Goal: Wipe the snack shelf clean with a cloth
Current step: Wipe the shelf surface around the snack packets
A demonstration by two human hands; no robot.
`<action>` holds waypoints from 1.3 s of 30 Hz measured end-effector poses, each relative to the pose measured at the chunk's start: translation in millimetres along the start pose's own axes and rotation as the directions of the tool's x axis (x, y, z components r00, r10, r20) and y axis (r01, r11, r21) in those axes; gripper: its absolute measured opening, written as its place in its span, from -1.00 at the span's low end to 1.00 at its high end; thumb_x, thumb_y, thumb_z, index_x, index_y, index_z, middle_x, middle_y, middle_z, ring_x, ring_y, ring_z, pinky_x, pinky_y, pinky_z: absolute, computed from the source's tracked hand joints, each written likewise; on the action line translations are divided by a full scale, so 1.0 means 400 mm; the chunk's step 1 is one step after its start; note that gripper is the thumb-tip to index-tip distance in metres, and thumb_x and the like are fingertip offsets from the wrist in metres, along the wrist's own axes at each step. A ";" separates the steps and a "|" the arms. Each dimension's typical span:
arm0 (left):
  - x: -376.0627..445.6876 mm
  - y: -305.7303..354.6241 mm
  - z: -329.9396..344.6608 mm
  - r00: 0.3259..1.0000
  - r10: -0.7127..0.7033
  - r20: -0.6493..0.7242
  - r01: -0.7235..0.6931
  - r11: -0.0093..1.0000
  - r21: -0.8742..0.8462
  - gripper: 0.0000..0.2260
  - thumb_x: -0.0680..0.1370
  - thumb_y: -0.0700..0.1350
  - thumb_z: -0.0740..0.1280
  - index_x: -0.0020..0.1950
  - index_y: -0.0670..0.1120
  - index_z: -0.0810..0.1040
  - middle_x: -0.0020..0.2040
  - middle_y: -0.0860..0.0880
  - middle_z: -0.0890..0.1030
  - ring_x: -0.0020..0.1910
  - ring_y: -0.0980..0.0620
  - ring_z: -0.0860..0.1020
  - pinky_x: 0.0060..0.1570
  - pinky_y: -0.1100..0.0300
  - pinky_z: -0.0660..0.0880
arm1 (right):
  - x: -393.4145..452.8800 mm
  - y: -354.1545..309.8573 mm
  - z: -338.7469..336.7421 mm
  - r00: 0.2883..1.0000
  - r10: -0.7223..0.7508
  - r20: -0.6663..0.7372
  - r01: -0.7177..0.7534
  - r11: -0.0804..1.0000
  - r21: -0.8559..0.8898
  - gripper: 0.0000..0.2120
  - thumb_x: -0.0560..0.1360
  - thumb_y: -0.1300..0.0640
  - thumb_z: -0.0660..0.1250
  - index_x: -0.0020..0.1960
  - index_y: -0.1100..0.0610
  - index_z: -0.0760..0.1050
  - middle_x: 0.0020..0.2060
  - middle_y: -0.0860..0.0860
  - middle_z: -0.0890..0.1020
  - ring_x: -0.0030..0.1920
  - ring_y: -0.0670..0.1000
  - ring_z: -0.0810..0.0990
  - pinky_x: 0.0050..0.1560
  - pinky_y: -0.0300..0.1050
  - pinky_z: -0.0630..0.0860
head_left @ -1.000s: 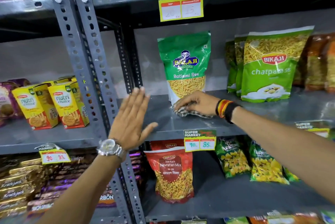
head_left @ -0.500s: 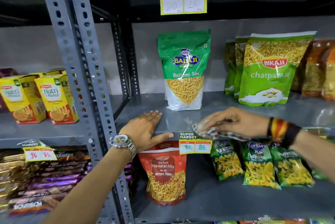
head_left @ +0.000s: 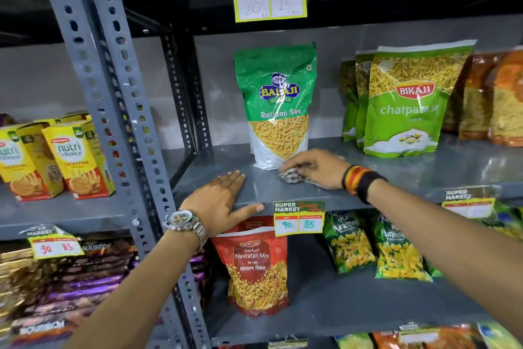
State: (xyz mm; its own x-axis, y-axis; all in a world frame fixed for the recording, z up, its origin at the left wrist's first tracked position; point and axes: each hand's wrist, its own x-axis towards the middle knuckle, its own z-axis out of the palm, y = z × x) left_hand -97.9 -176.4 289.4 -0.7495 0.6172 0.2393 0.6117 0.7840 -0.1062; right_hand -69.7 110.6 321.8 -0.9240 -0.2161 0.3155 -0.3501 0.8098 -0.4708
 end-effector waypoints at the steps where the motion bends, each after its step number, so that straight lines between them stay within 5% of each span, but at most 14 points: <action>1: 0.002 -0.001 0.001 1.000 0.001 0.000 -0.001 1.000 -0.004 -0.05 0.44 0.57 -0.09 0.64 -0.02 0.05 0.65 0.01 0.10 0.60 0.03 0.12 0.54 0.06 0.11 | -0.025 0.025 -0.023 1.000 0.023 -0.012 -0.023 0.999 -0.022 -0.65 0.56 0.33 0.26 0.15 -0.04 0.64 0.21 -0.06 0.65 0.26 -0.04 0.56 0.35 0.07 0.46; 4: 0.005 0.001 0.007 1.000 0.004 -0.020 -0.005 1.000 -0.023 -0.05 0.44 0.57 -0.09 0.64 -0.04 0.09 0.64 -0.01 0.13 0.60 0.00 0.14 0.55 0.06 0.11 | -0.112 0.068 -0.106 0.996 0.078 -0.035 -0.078 0.997 0.003 -0.63 0.56 0.33 0.26 0.12 -0.09 0.65 0.17 -0.13 0.66 0.19 -0.15 0.60 0.32 0.02 0.49; 7: 0.005 0.006 0.007 1.000 0.007 -0.024 -0.008 1.000 -0.023 -0.06 0.45 0.56 -0.09 0.63 -0.05 0.09 0.64 -0.02 0.13 0.60 0.00 0.14 0.53 0.06 0.10 | -0.113 0.089 -0.181 0.978 0.156 -0.138 -0.143 0.985 0.100 -0.65 0.57 0.36 0.25 0.19 0.03 0.63 0.21 -0.09 0.61 0.01 -0.31 0.60 0.17 -0.31 0.50; 12: 0.003 0.004 0.005 1.000 0.001 -0.004 -0.002 1.000 -0.013 -0.06 0.46 0.56 -0.11 0.65 -0.03 0.03 0.65 -0.01 0.08 0.61 0.03 0.10 0.53 0.10 0.06 | -0.060 0.156 -0.146 0.945 0.290 -0.152 -0.287 0.957 0.041 -0.67 0.56 0.38 0.24 0.20 0.12 0.62 0.19 0.06 0.63 0.26 -0.03 0.52 0.20 -0.26 0.35; 16: 0.004 0.002 0.008 1.000 0.000 -0.001 0.000 1.000 -0.014 -0.06 0.45 0.57 -0.13 0.65 -0.03 0.03 0.65 0.00 0.09 0.61 0.03 0.10 0.53 0.10 0.06 | -0.144 0.078 -0.088 0.991 0.123 -0.060 -0.119 0.990 0.070 -0.68 0.57 0.36 0.24 0.20 0.08 0.62 0.24 -0.03 0.63 0.27 -0.09 0.54 0.37 -0.13 0.41; 19: 0.001 0.009 0.005 1.000 -0.006 -0.007 0.006 1.000 -0.022 -0.08 0.47 0.55 -0.10 0.64 -0.02 0.05 0.65 0.00 0.09 0.61 0.03 0.11 0.52 0.10 0.07 | -0.228 0.010 -0.112 0.993 -0.032 0.115 0.020 0.994 0.112 -0.71 0.58 0.31 0.27 0.22 0.07 0.61 0.25 -0.10 0.61 0.29 -0.20 0.53 0.32 -0.35 0.40; 21: 0.000 0.013 0.001 1.000 -0.007 -0.003 0.007 1.000 -0.023 -0.07 0.46 0.56 -0.11 0.64 -0.02 0.05 0.65 0.00 0.10 0.60 0.03 0.12 0.52 0.09 0.10 | -0.230 0.030 -0.155 0.999 -0.016 0.049 0.009 0.991 0.133 -0.71 0.57 0.35 0.26 0.21 0.13 0.62 0.23 -0.05 0.63 0.27 -0.20 0.55 0.34 -0.32 0.42; 24: -0.004 0.015 -0.006 1.000 -0.010 0.004 0.010 1.000 -0.021 -0.07 0.45 0.55 -0.12 0.64 -0.02 0.04 0.65 0.01 0.09 0.60 0.03 0.11 0.52 0.09 0.09 | -0.194 0.112 -0.189 0.976 0.159 -0.146 -0.149 0.986 0.078 -0.66 0.56 0.41 0.24 0.13 0.08 0.65 0.21 -0.01 0.65 0.27 -0.03 0.56 0.38 -0.01 0.44; 27: -0.005 0.015 -0.011 1.000 -0.004 0.016 0.004 1.000 -0.027 -0.03 0.41 0.58 -0.17 0.65 -0.02 0.02 0.65 0.01 0.07 0.61 0.05 0.10 0.52 0.13 0.05 | -0.221 0.106 -0.139 0.966 0.199 -0.164 -0.192 0.980 0.053 -0.61 0.57 0.39 0.23 0.07 -0.07 0.63 0.16 -0.11 0.62 0.28 -0.05 0.54 0.30 -0.18 0.40; 31: -0.004 0.023 -0.013 1.000 -0.007 -0.023 0.005 0.997 -0.071 -0.01 0.38 0.61 -0.16 0.64 0.01 0.07 0.64 0.04 0.12 0.59 0.06 0.15 0.52 0.09 0.13 | -0.277 0.019 -0.144 0.994 0.024 0.108 -0.033 0.996 0.084 -0.70 0.58 0.31 0.28 0.18 0.02 0.63 0.19 -0.20 0.62 0.19 -0.33 0.54 0.18 -0.51 0.40; 34: 0.023 0.079 -0.022 0.994 0.053 -0.098 -0.060 0.996 -0.071 -0.07 0.43 0.57 -0.09 0.63 0.01 0.13 0.63 0.03 0.19 0.57 0.03 0.22 0.50 0.06 0.21 | -0.211 0.032 -0.199 0.996 0.071 -0.055 -0.063 0.989 0.130 -0.70 0.57 0.35 0.25 0.21 0.11 0.61 0.19 -0.08 0.63 0.14 -0.18 0.60 0.21 -0.38 0.47; 36: 0.050 0.124 -0.025 0.992 0.099 -0.081 -0.104 0.993 -0.063 -0.09 0.44 0.57 -0.10 0.63 0.01 0.13 0.63 0.02 0.19 0.56 -0.01 0.25 0.48 0.00 0.27 | -0.134 0.056 -0.216 0.974 0.122 -0.190 -0.101 0.988 0.120 -0.69 0.57 0.41 0.21 0.22 0.21 0.60 0.17 0.03 0.62 0.07 -0.17 0.61 0.00 -0.57 0.45; 39: 0.082 0.160 -0.012 0.987 0.156 -0.032 -0.157 0.987 -0.026 -0.06 0.43 0.56 -0.19 0.63 -0.01 0.10 0.63 0.00 0.17 0.57 -0.01 0.23 0.49 -0.01 0.24 | -0.016 0.111 -0.205 0.950 0.175 -0.257 -0.157 0.984 0.088 -0.70 0.57 0.43 0.19 0.20 0.28 0.59 0.11 0.05 0.62 -0.31 -0.38 0.58 -0.39 -0.64 0.35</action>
State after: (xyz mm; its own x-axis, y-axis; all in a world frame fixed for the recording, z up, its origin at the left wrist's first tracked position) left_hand -82.2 -106.1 295.2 -0.6362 0.7297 0.2506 0.7283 0.6752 -0.1170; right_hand -66.6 192.7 366.4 -0.9001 0.0766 0.4289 -0.2125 0.7823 -0.5855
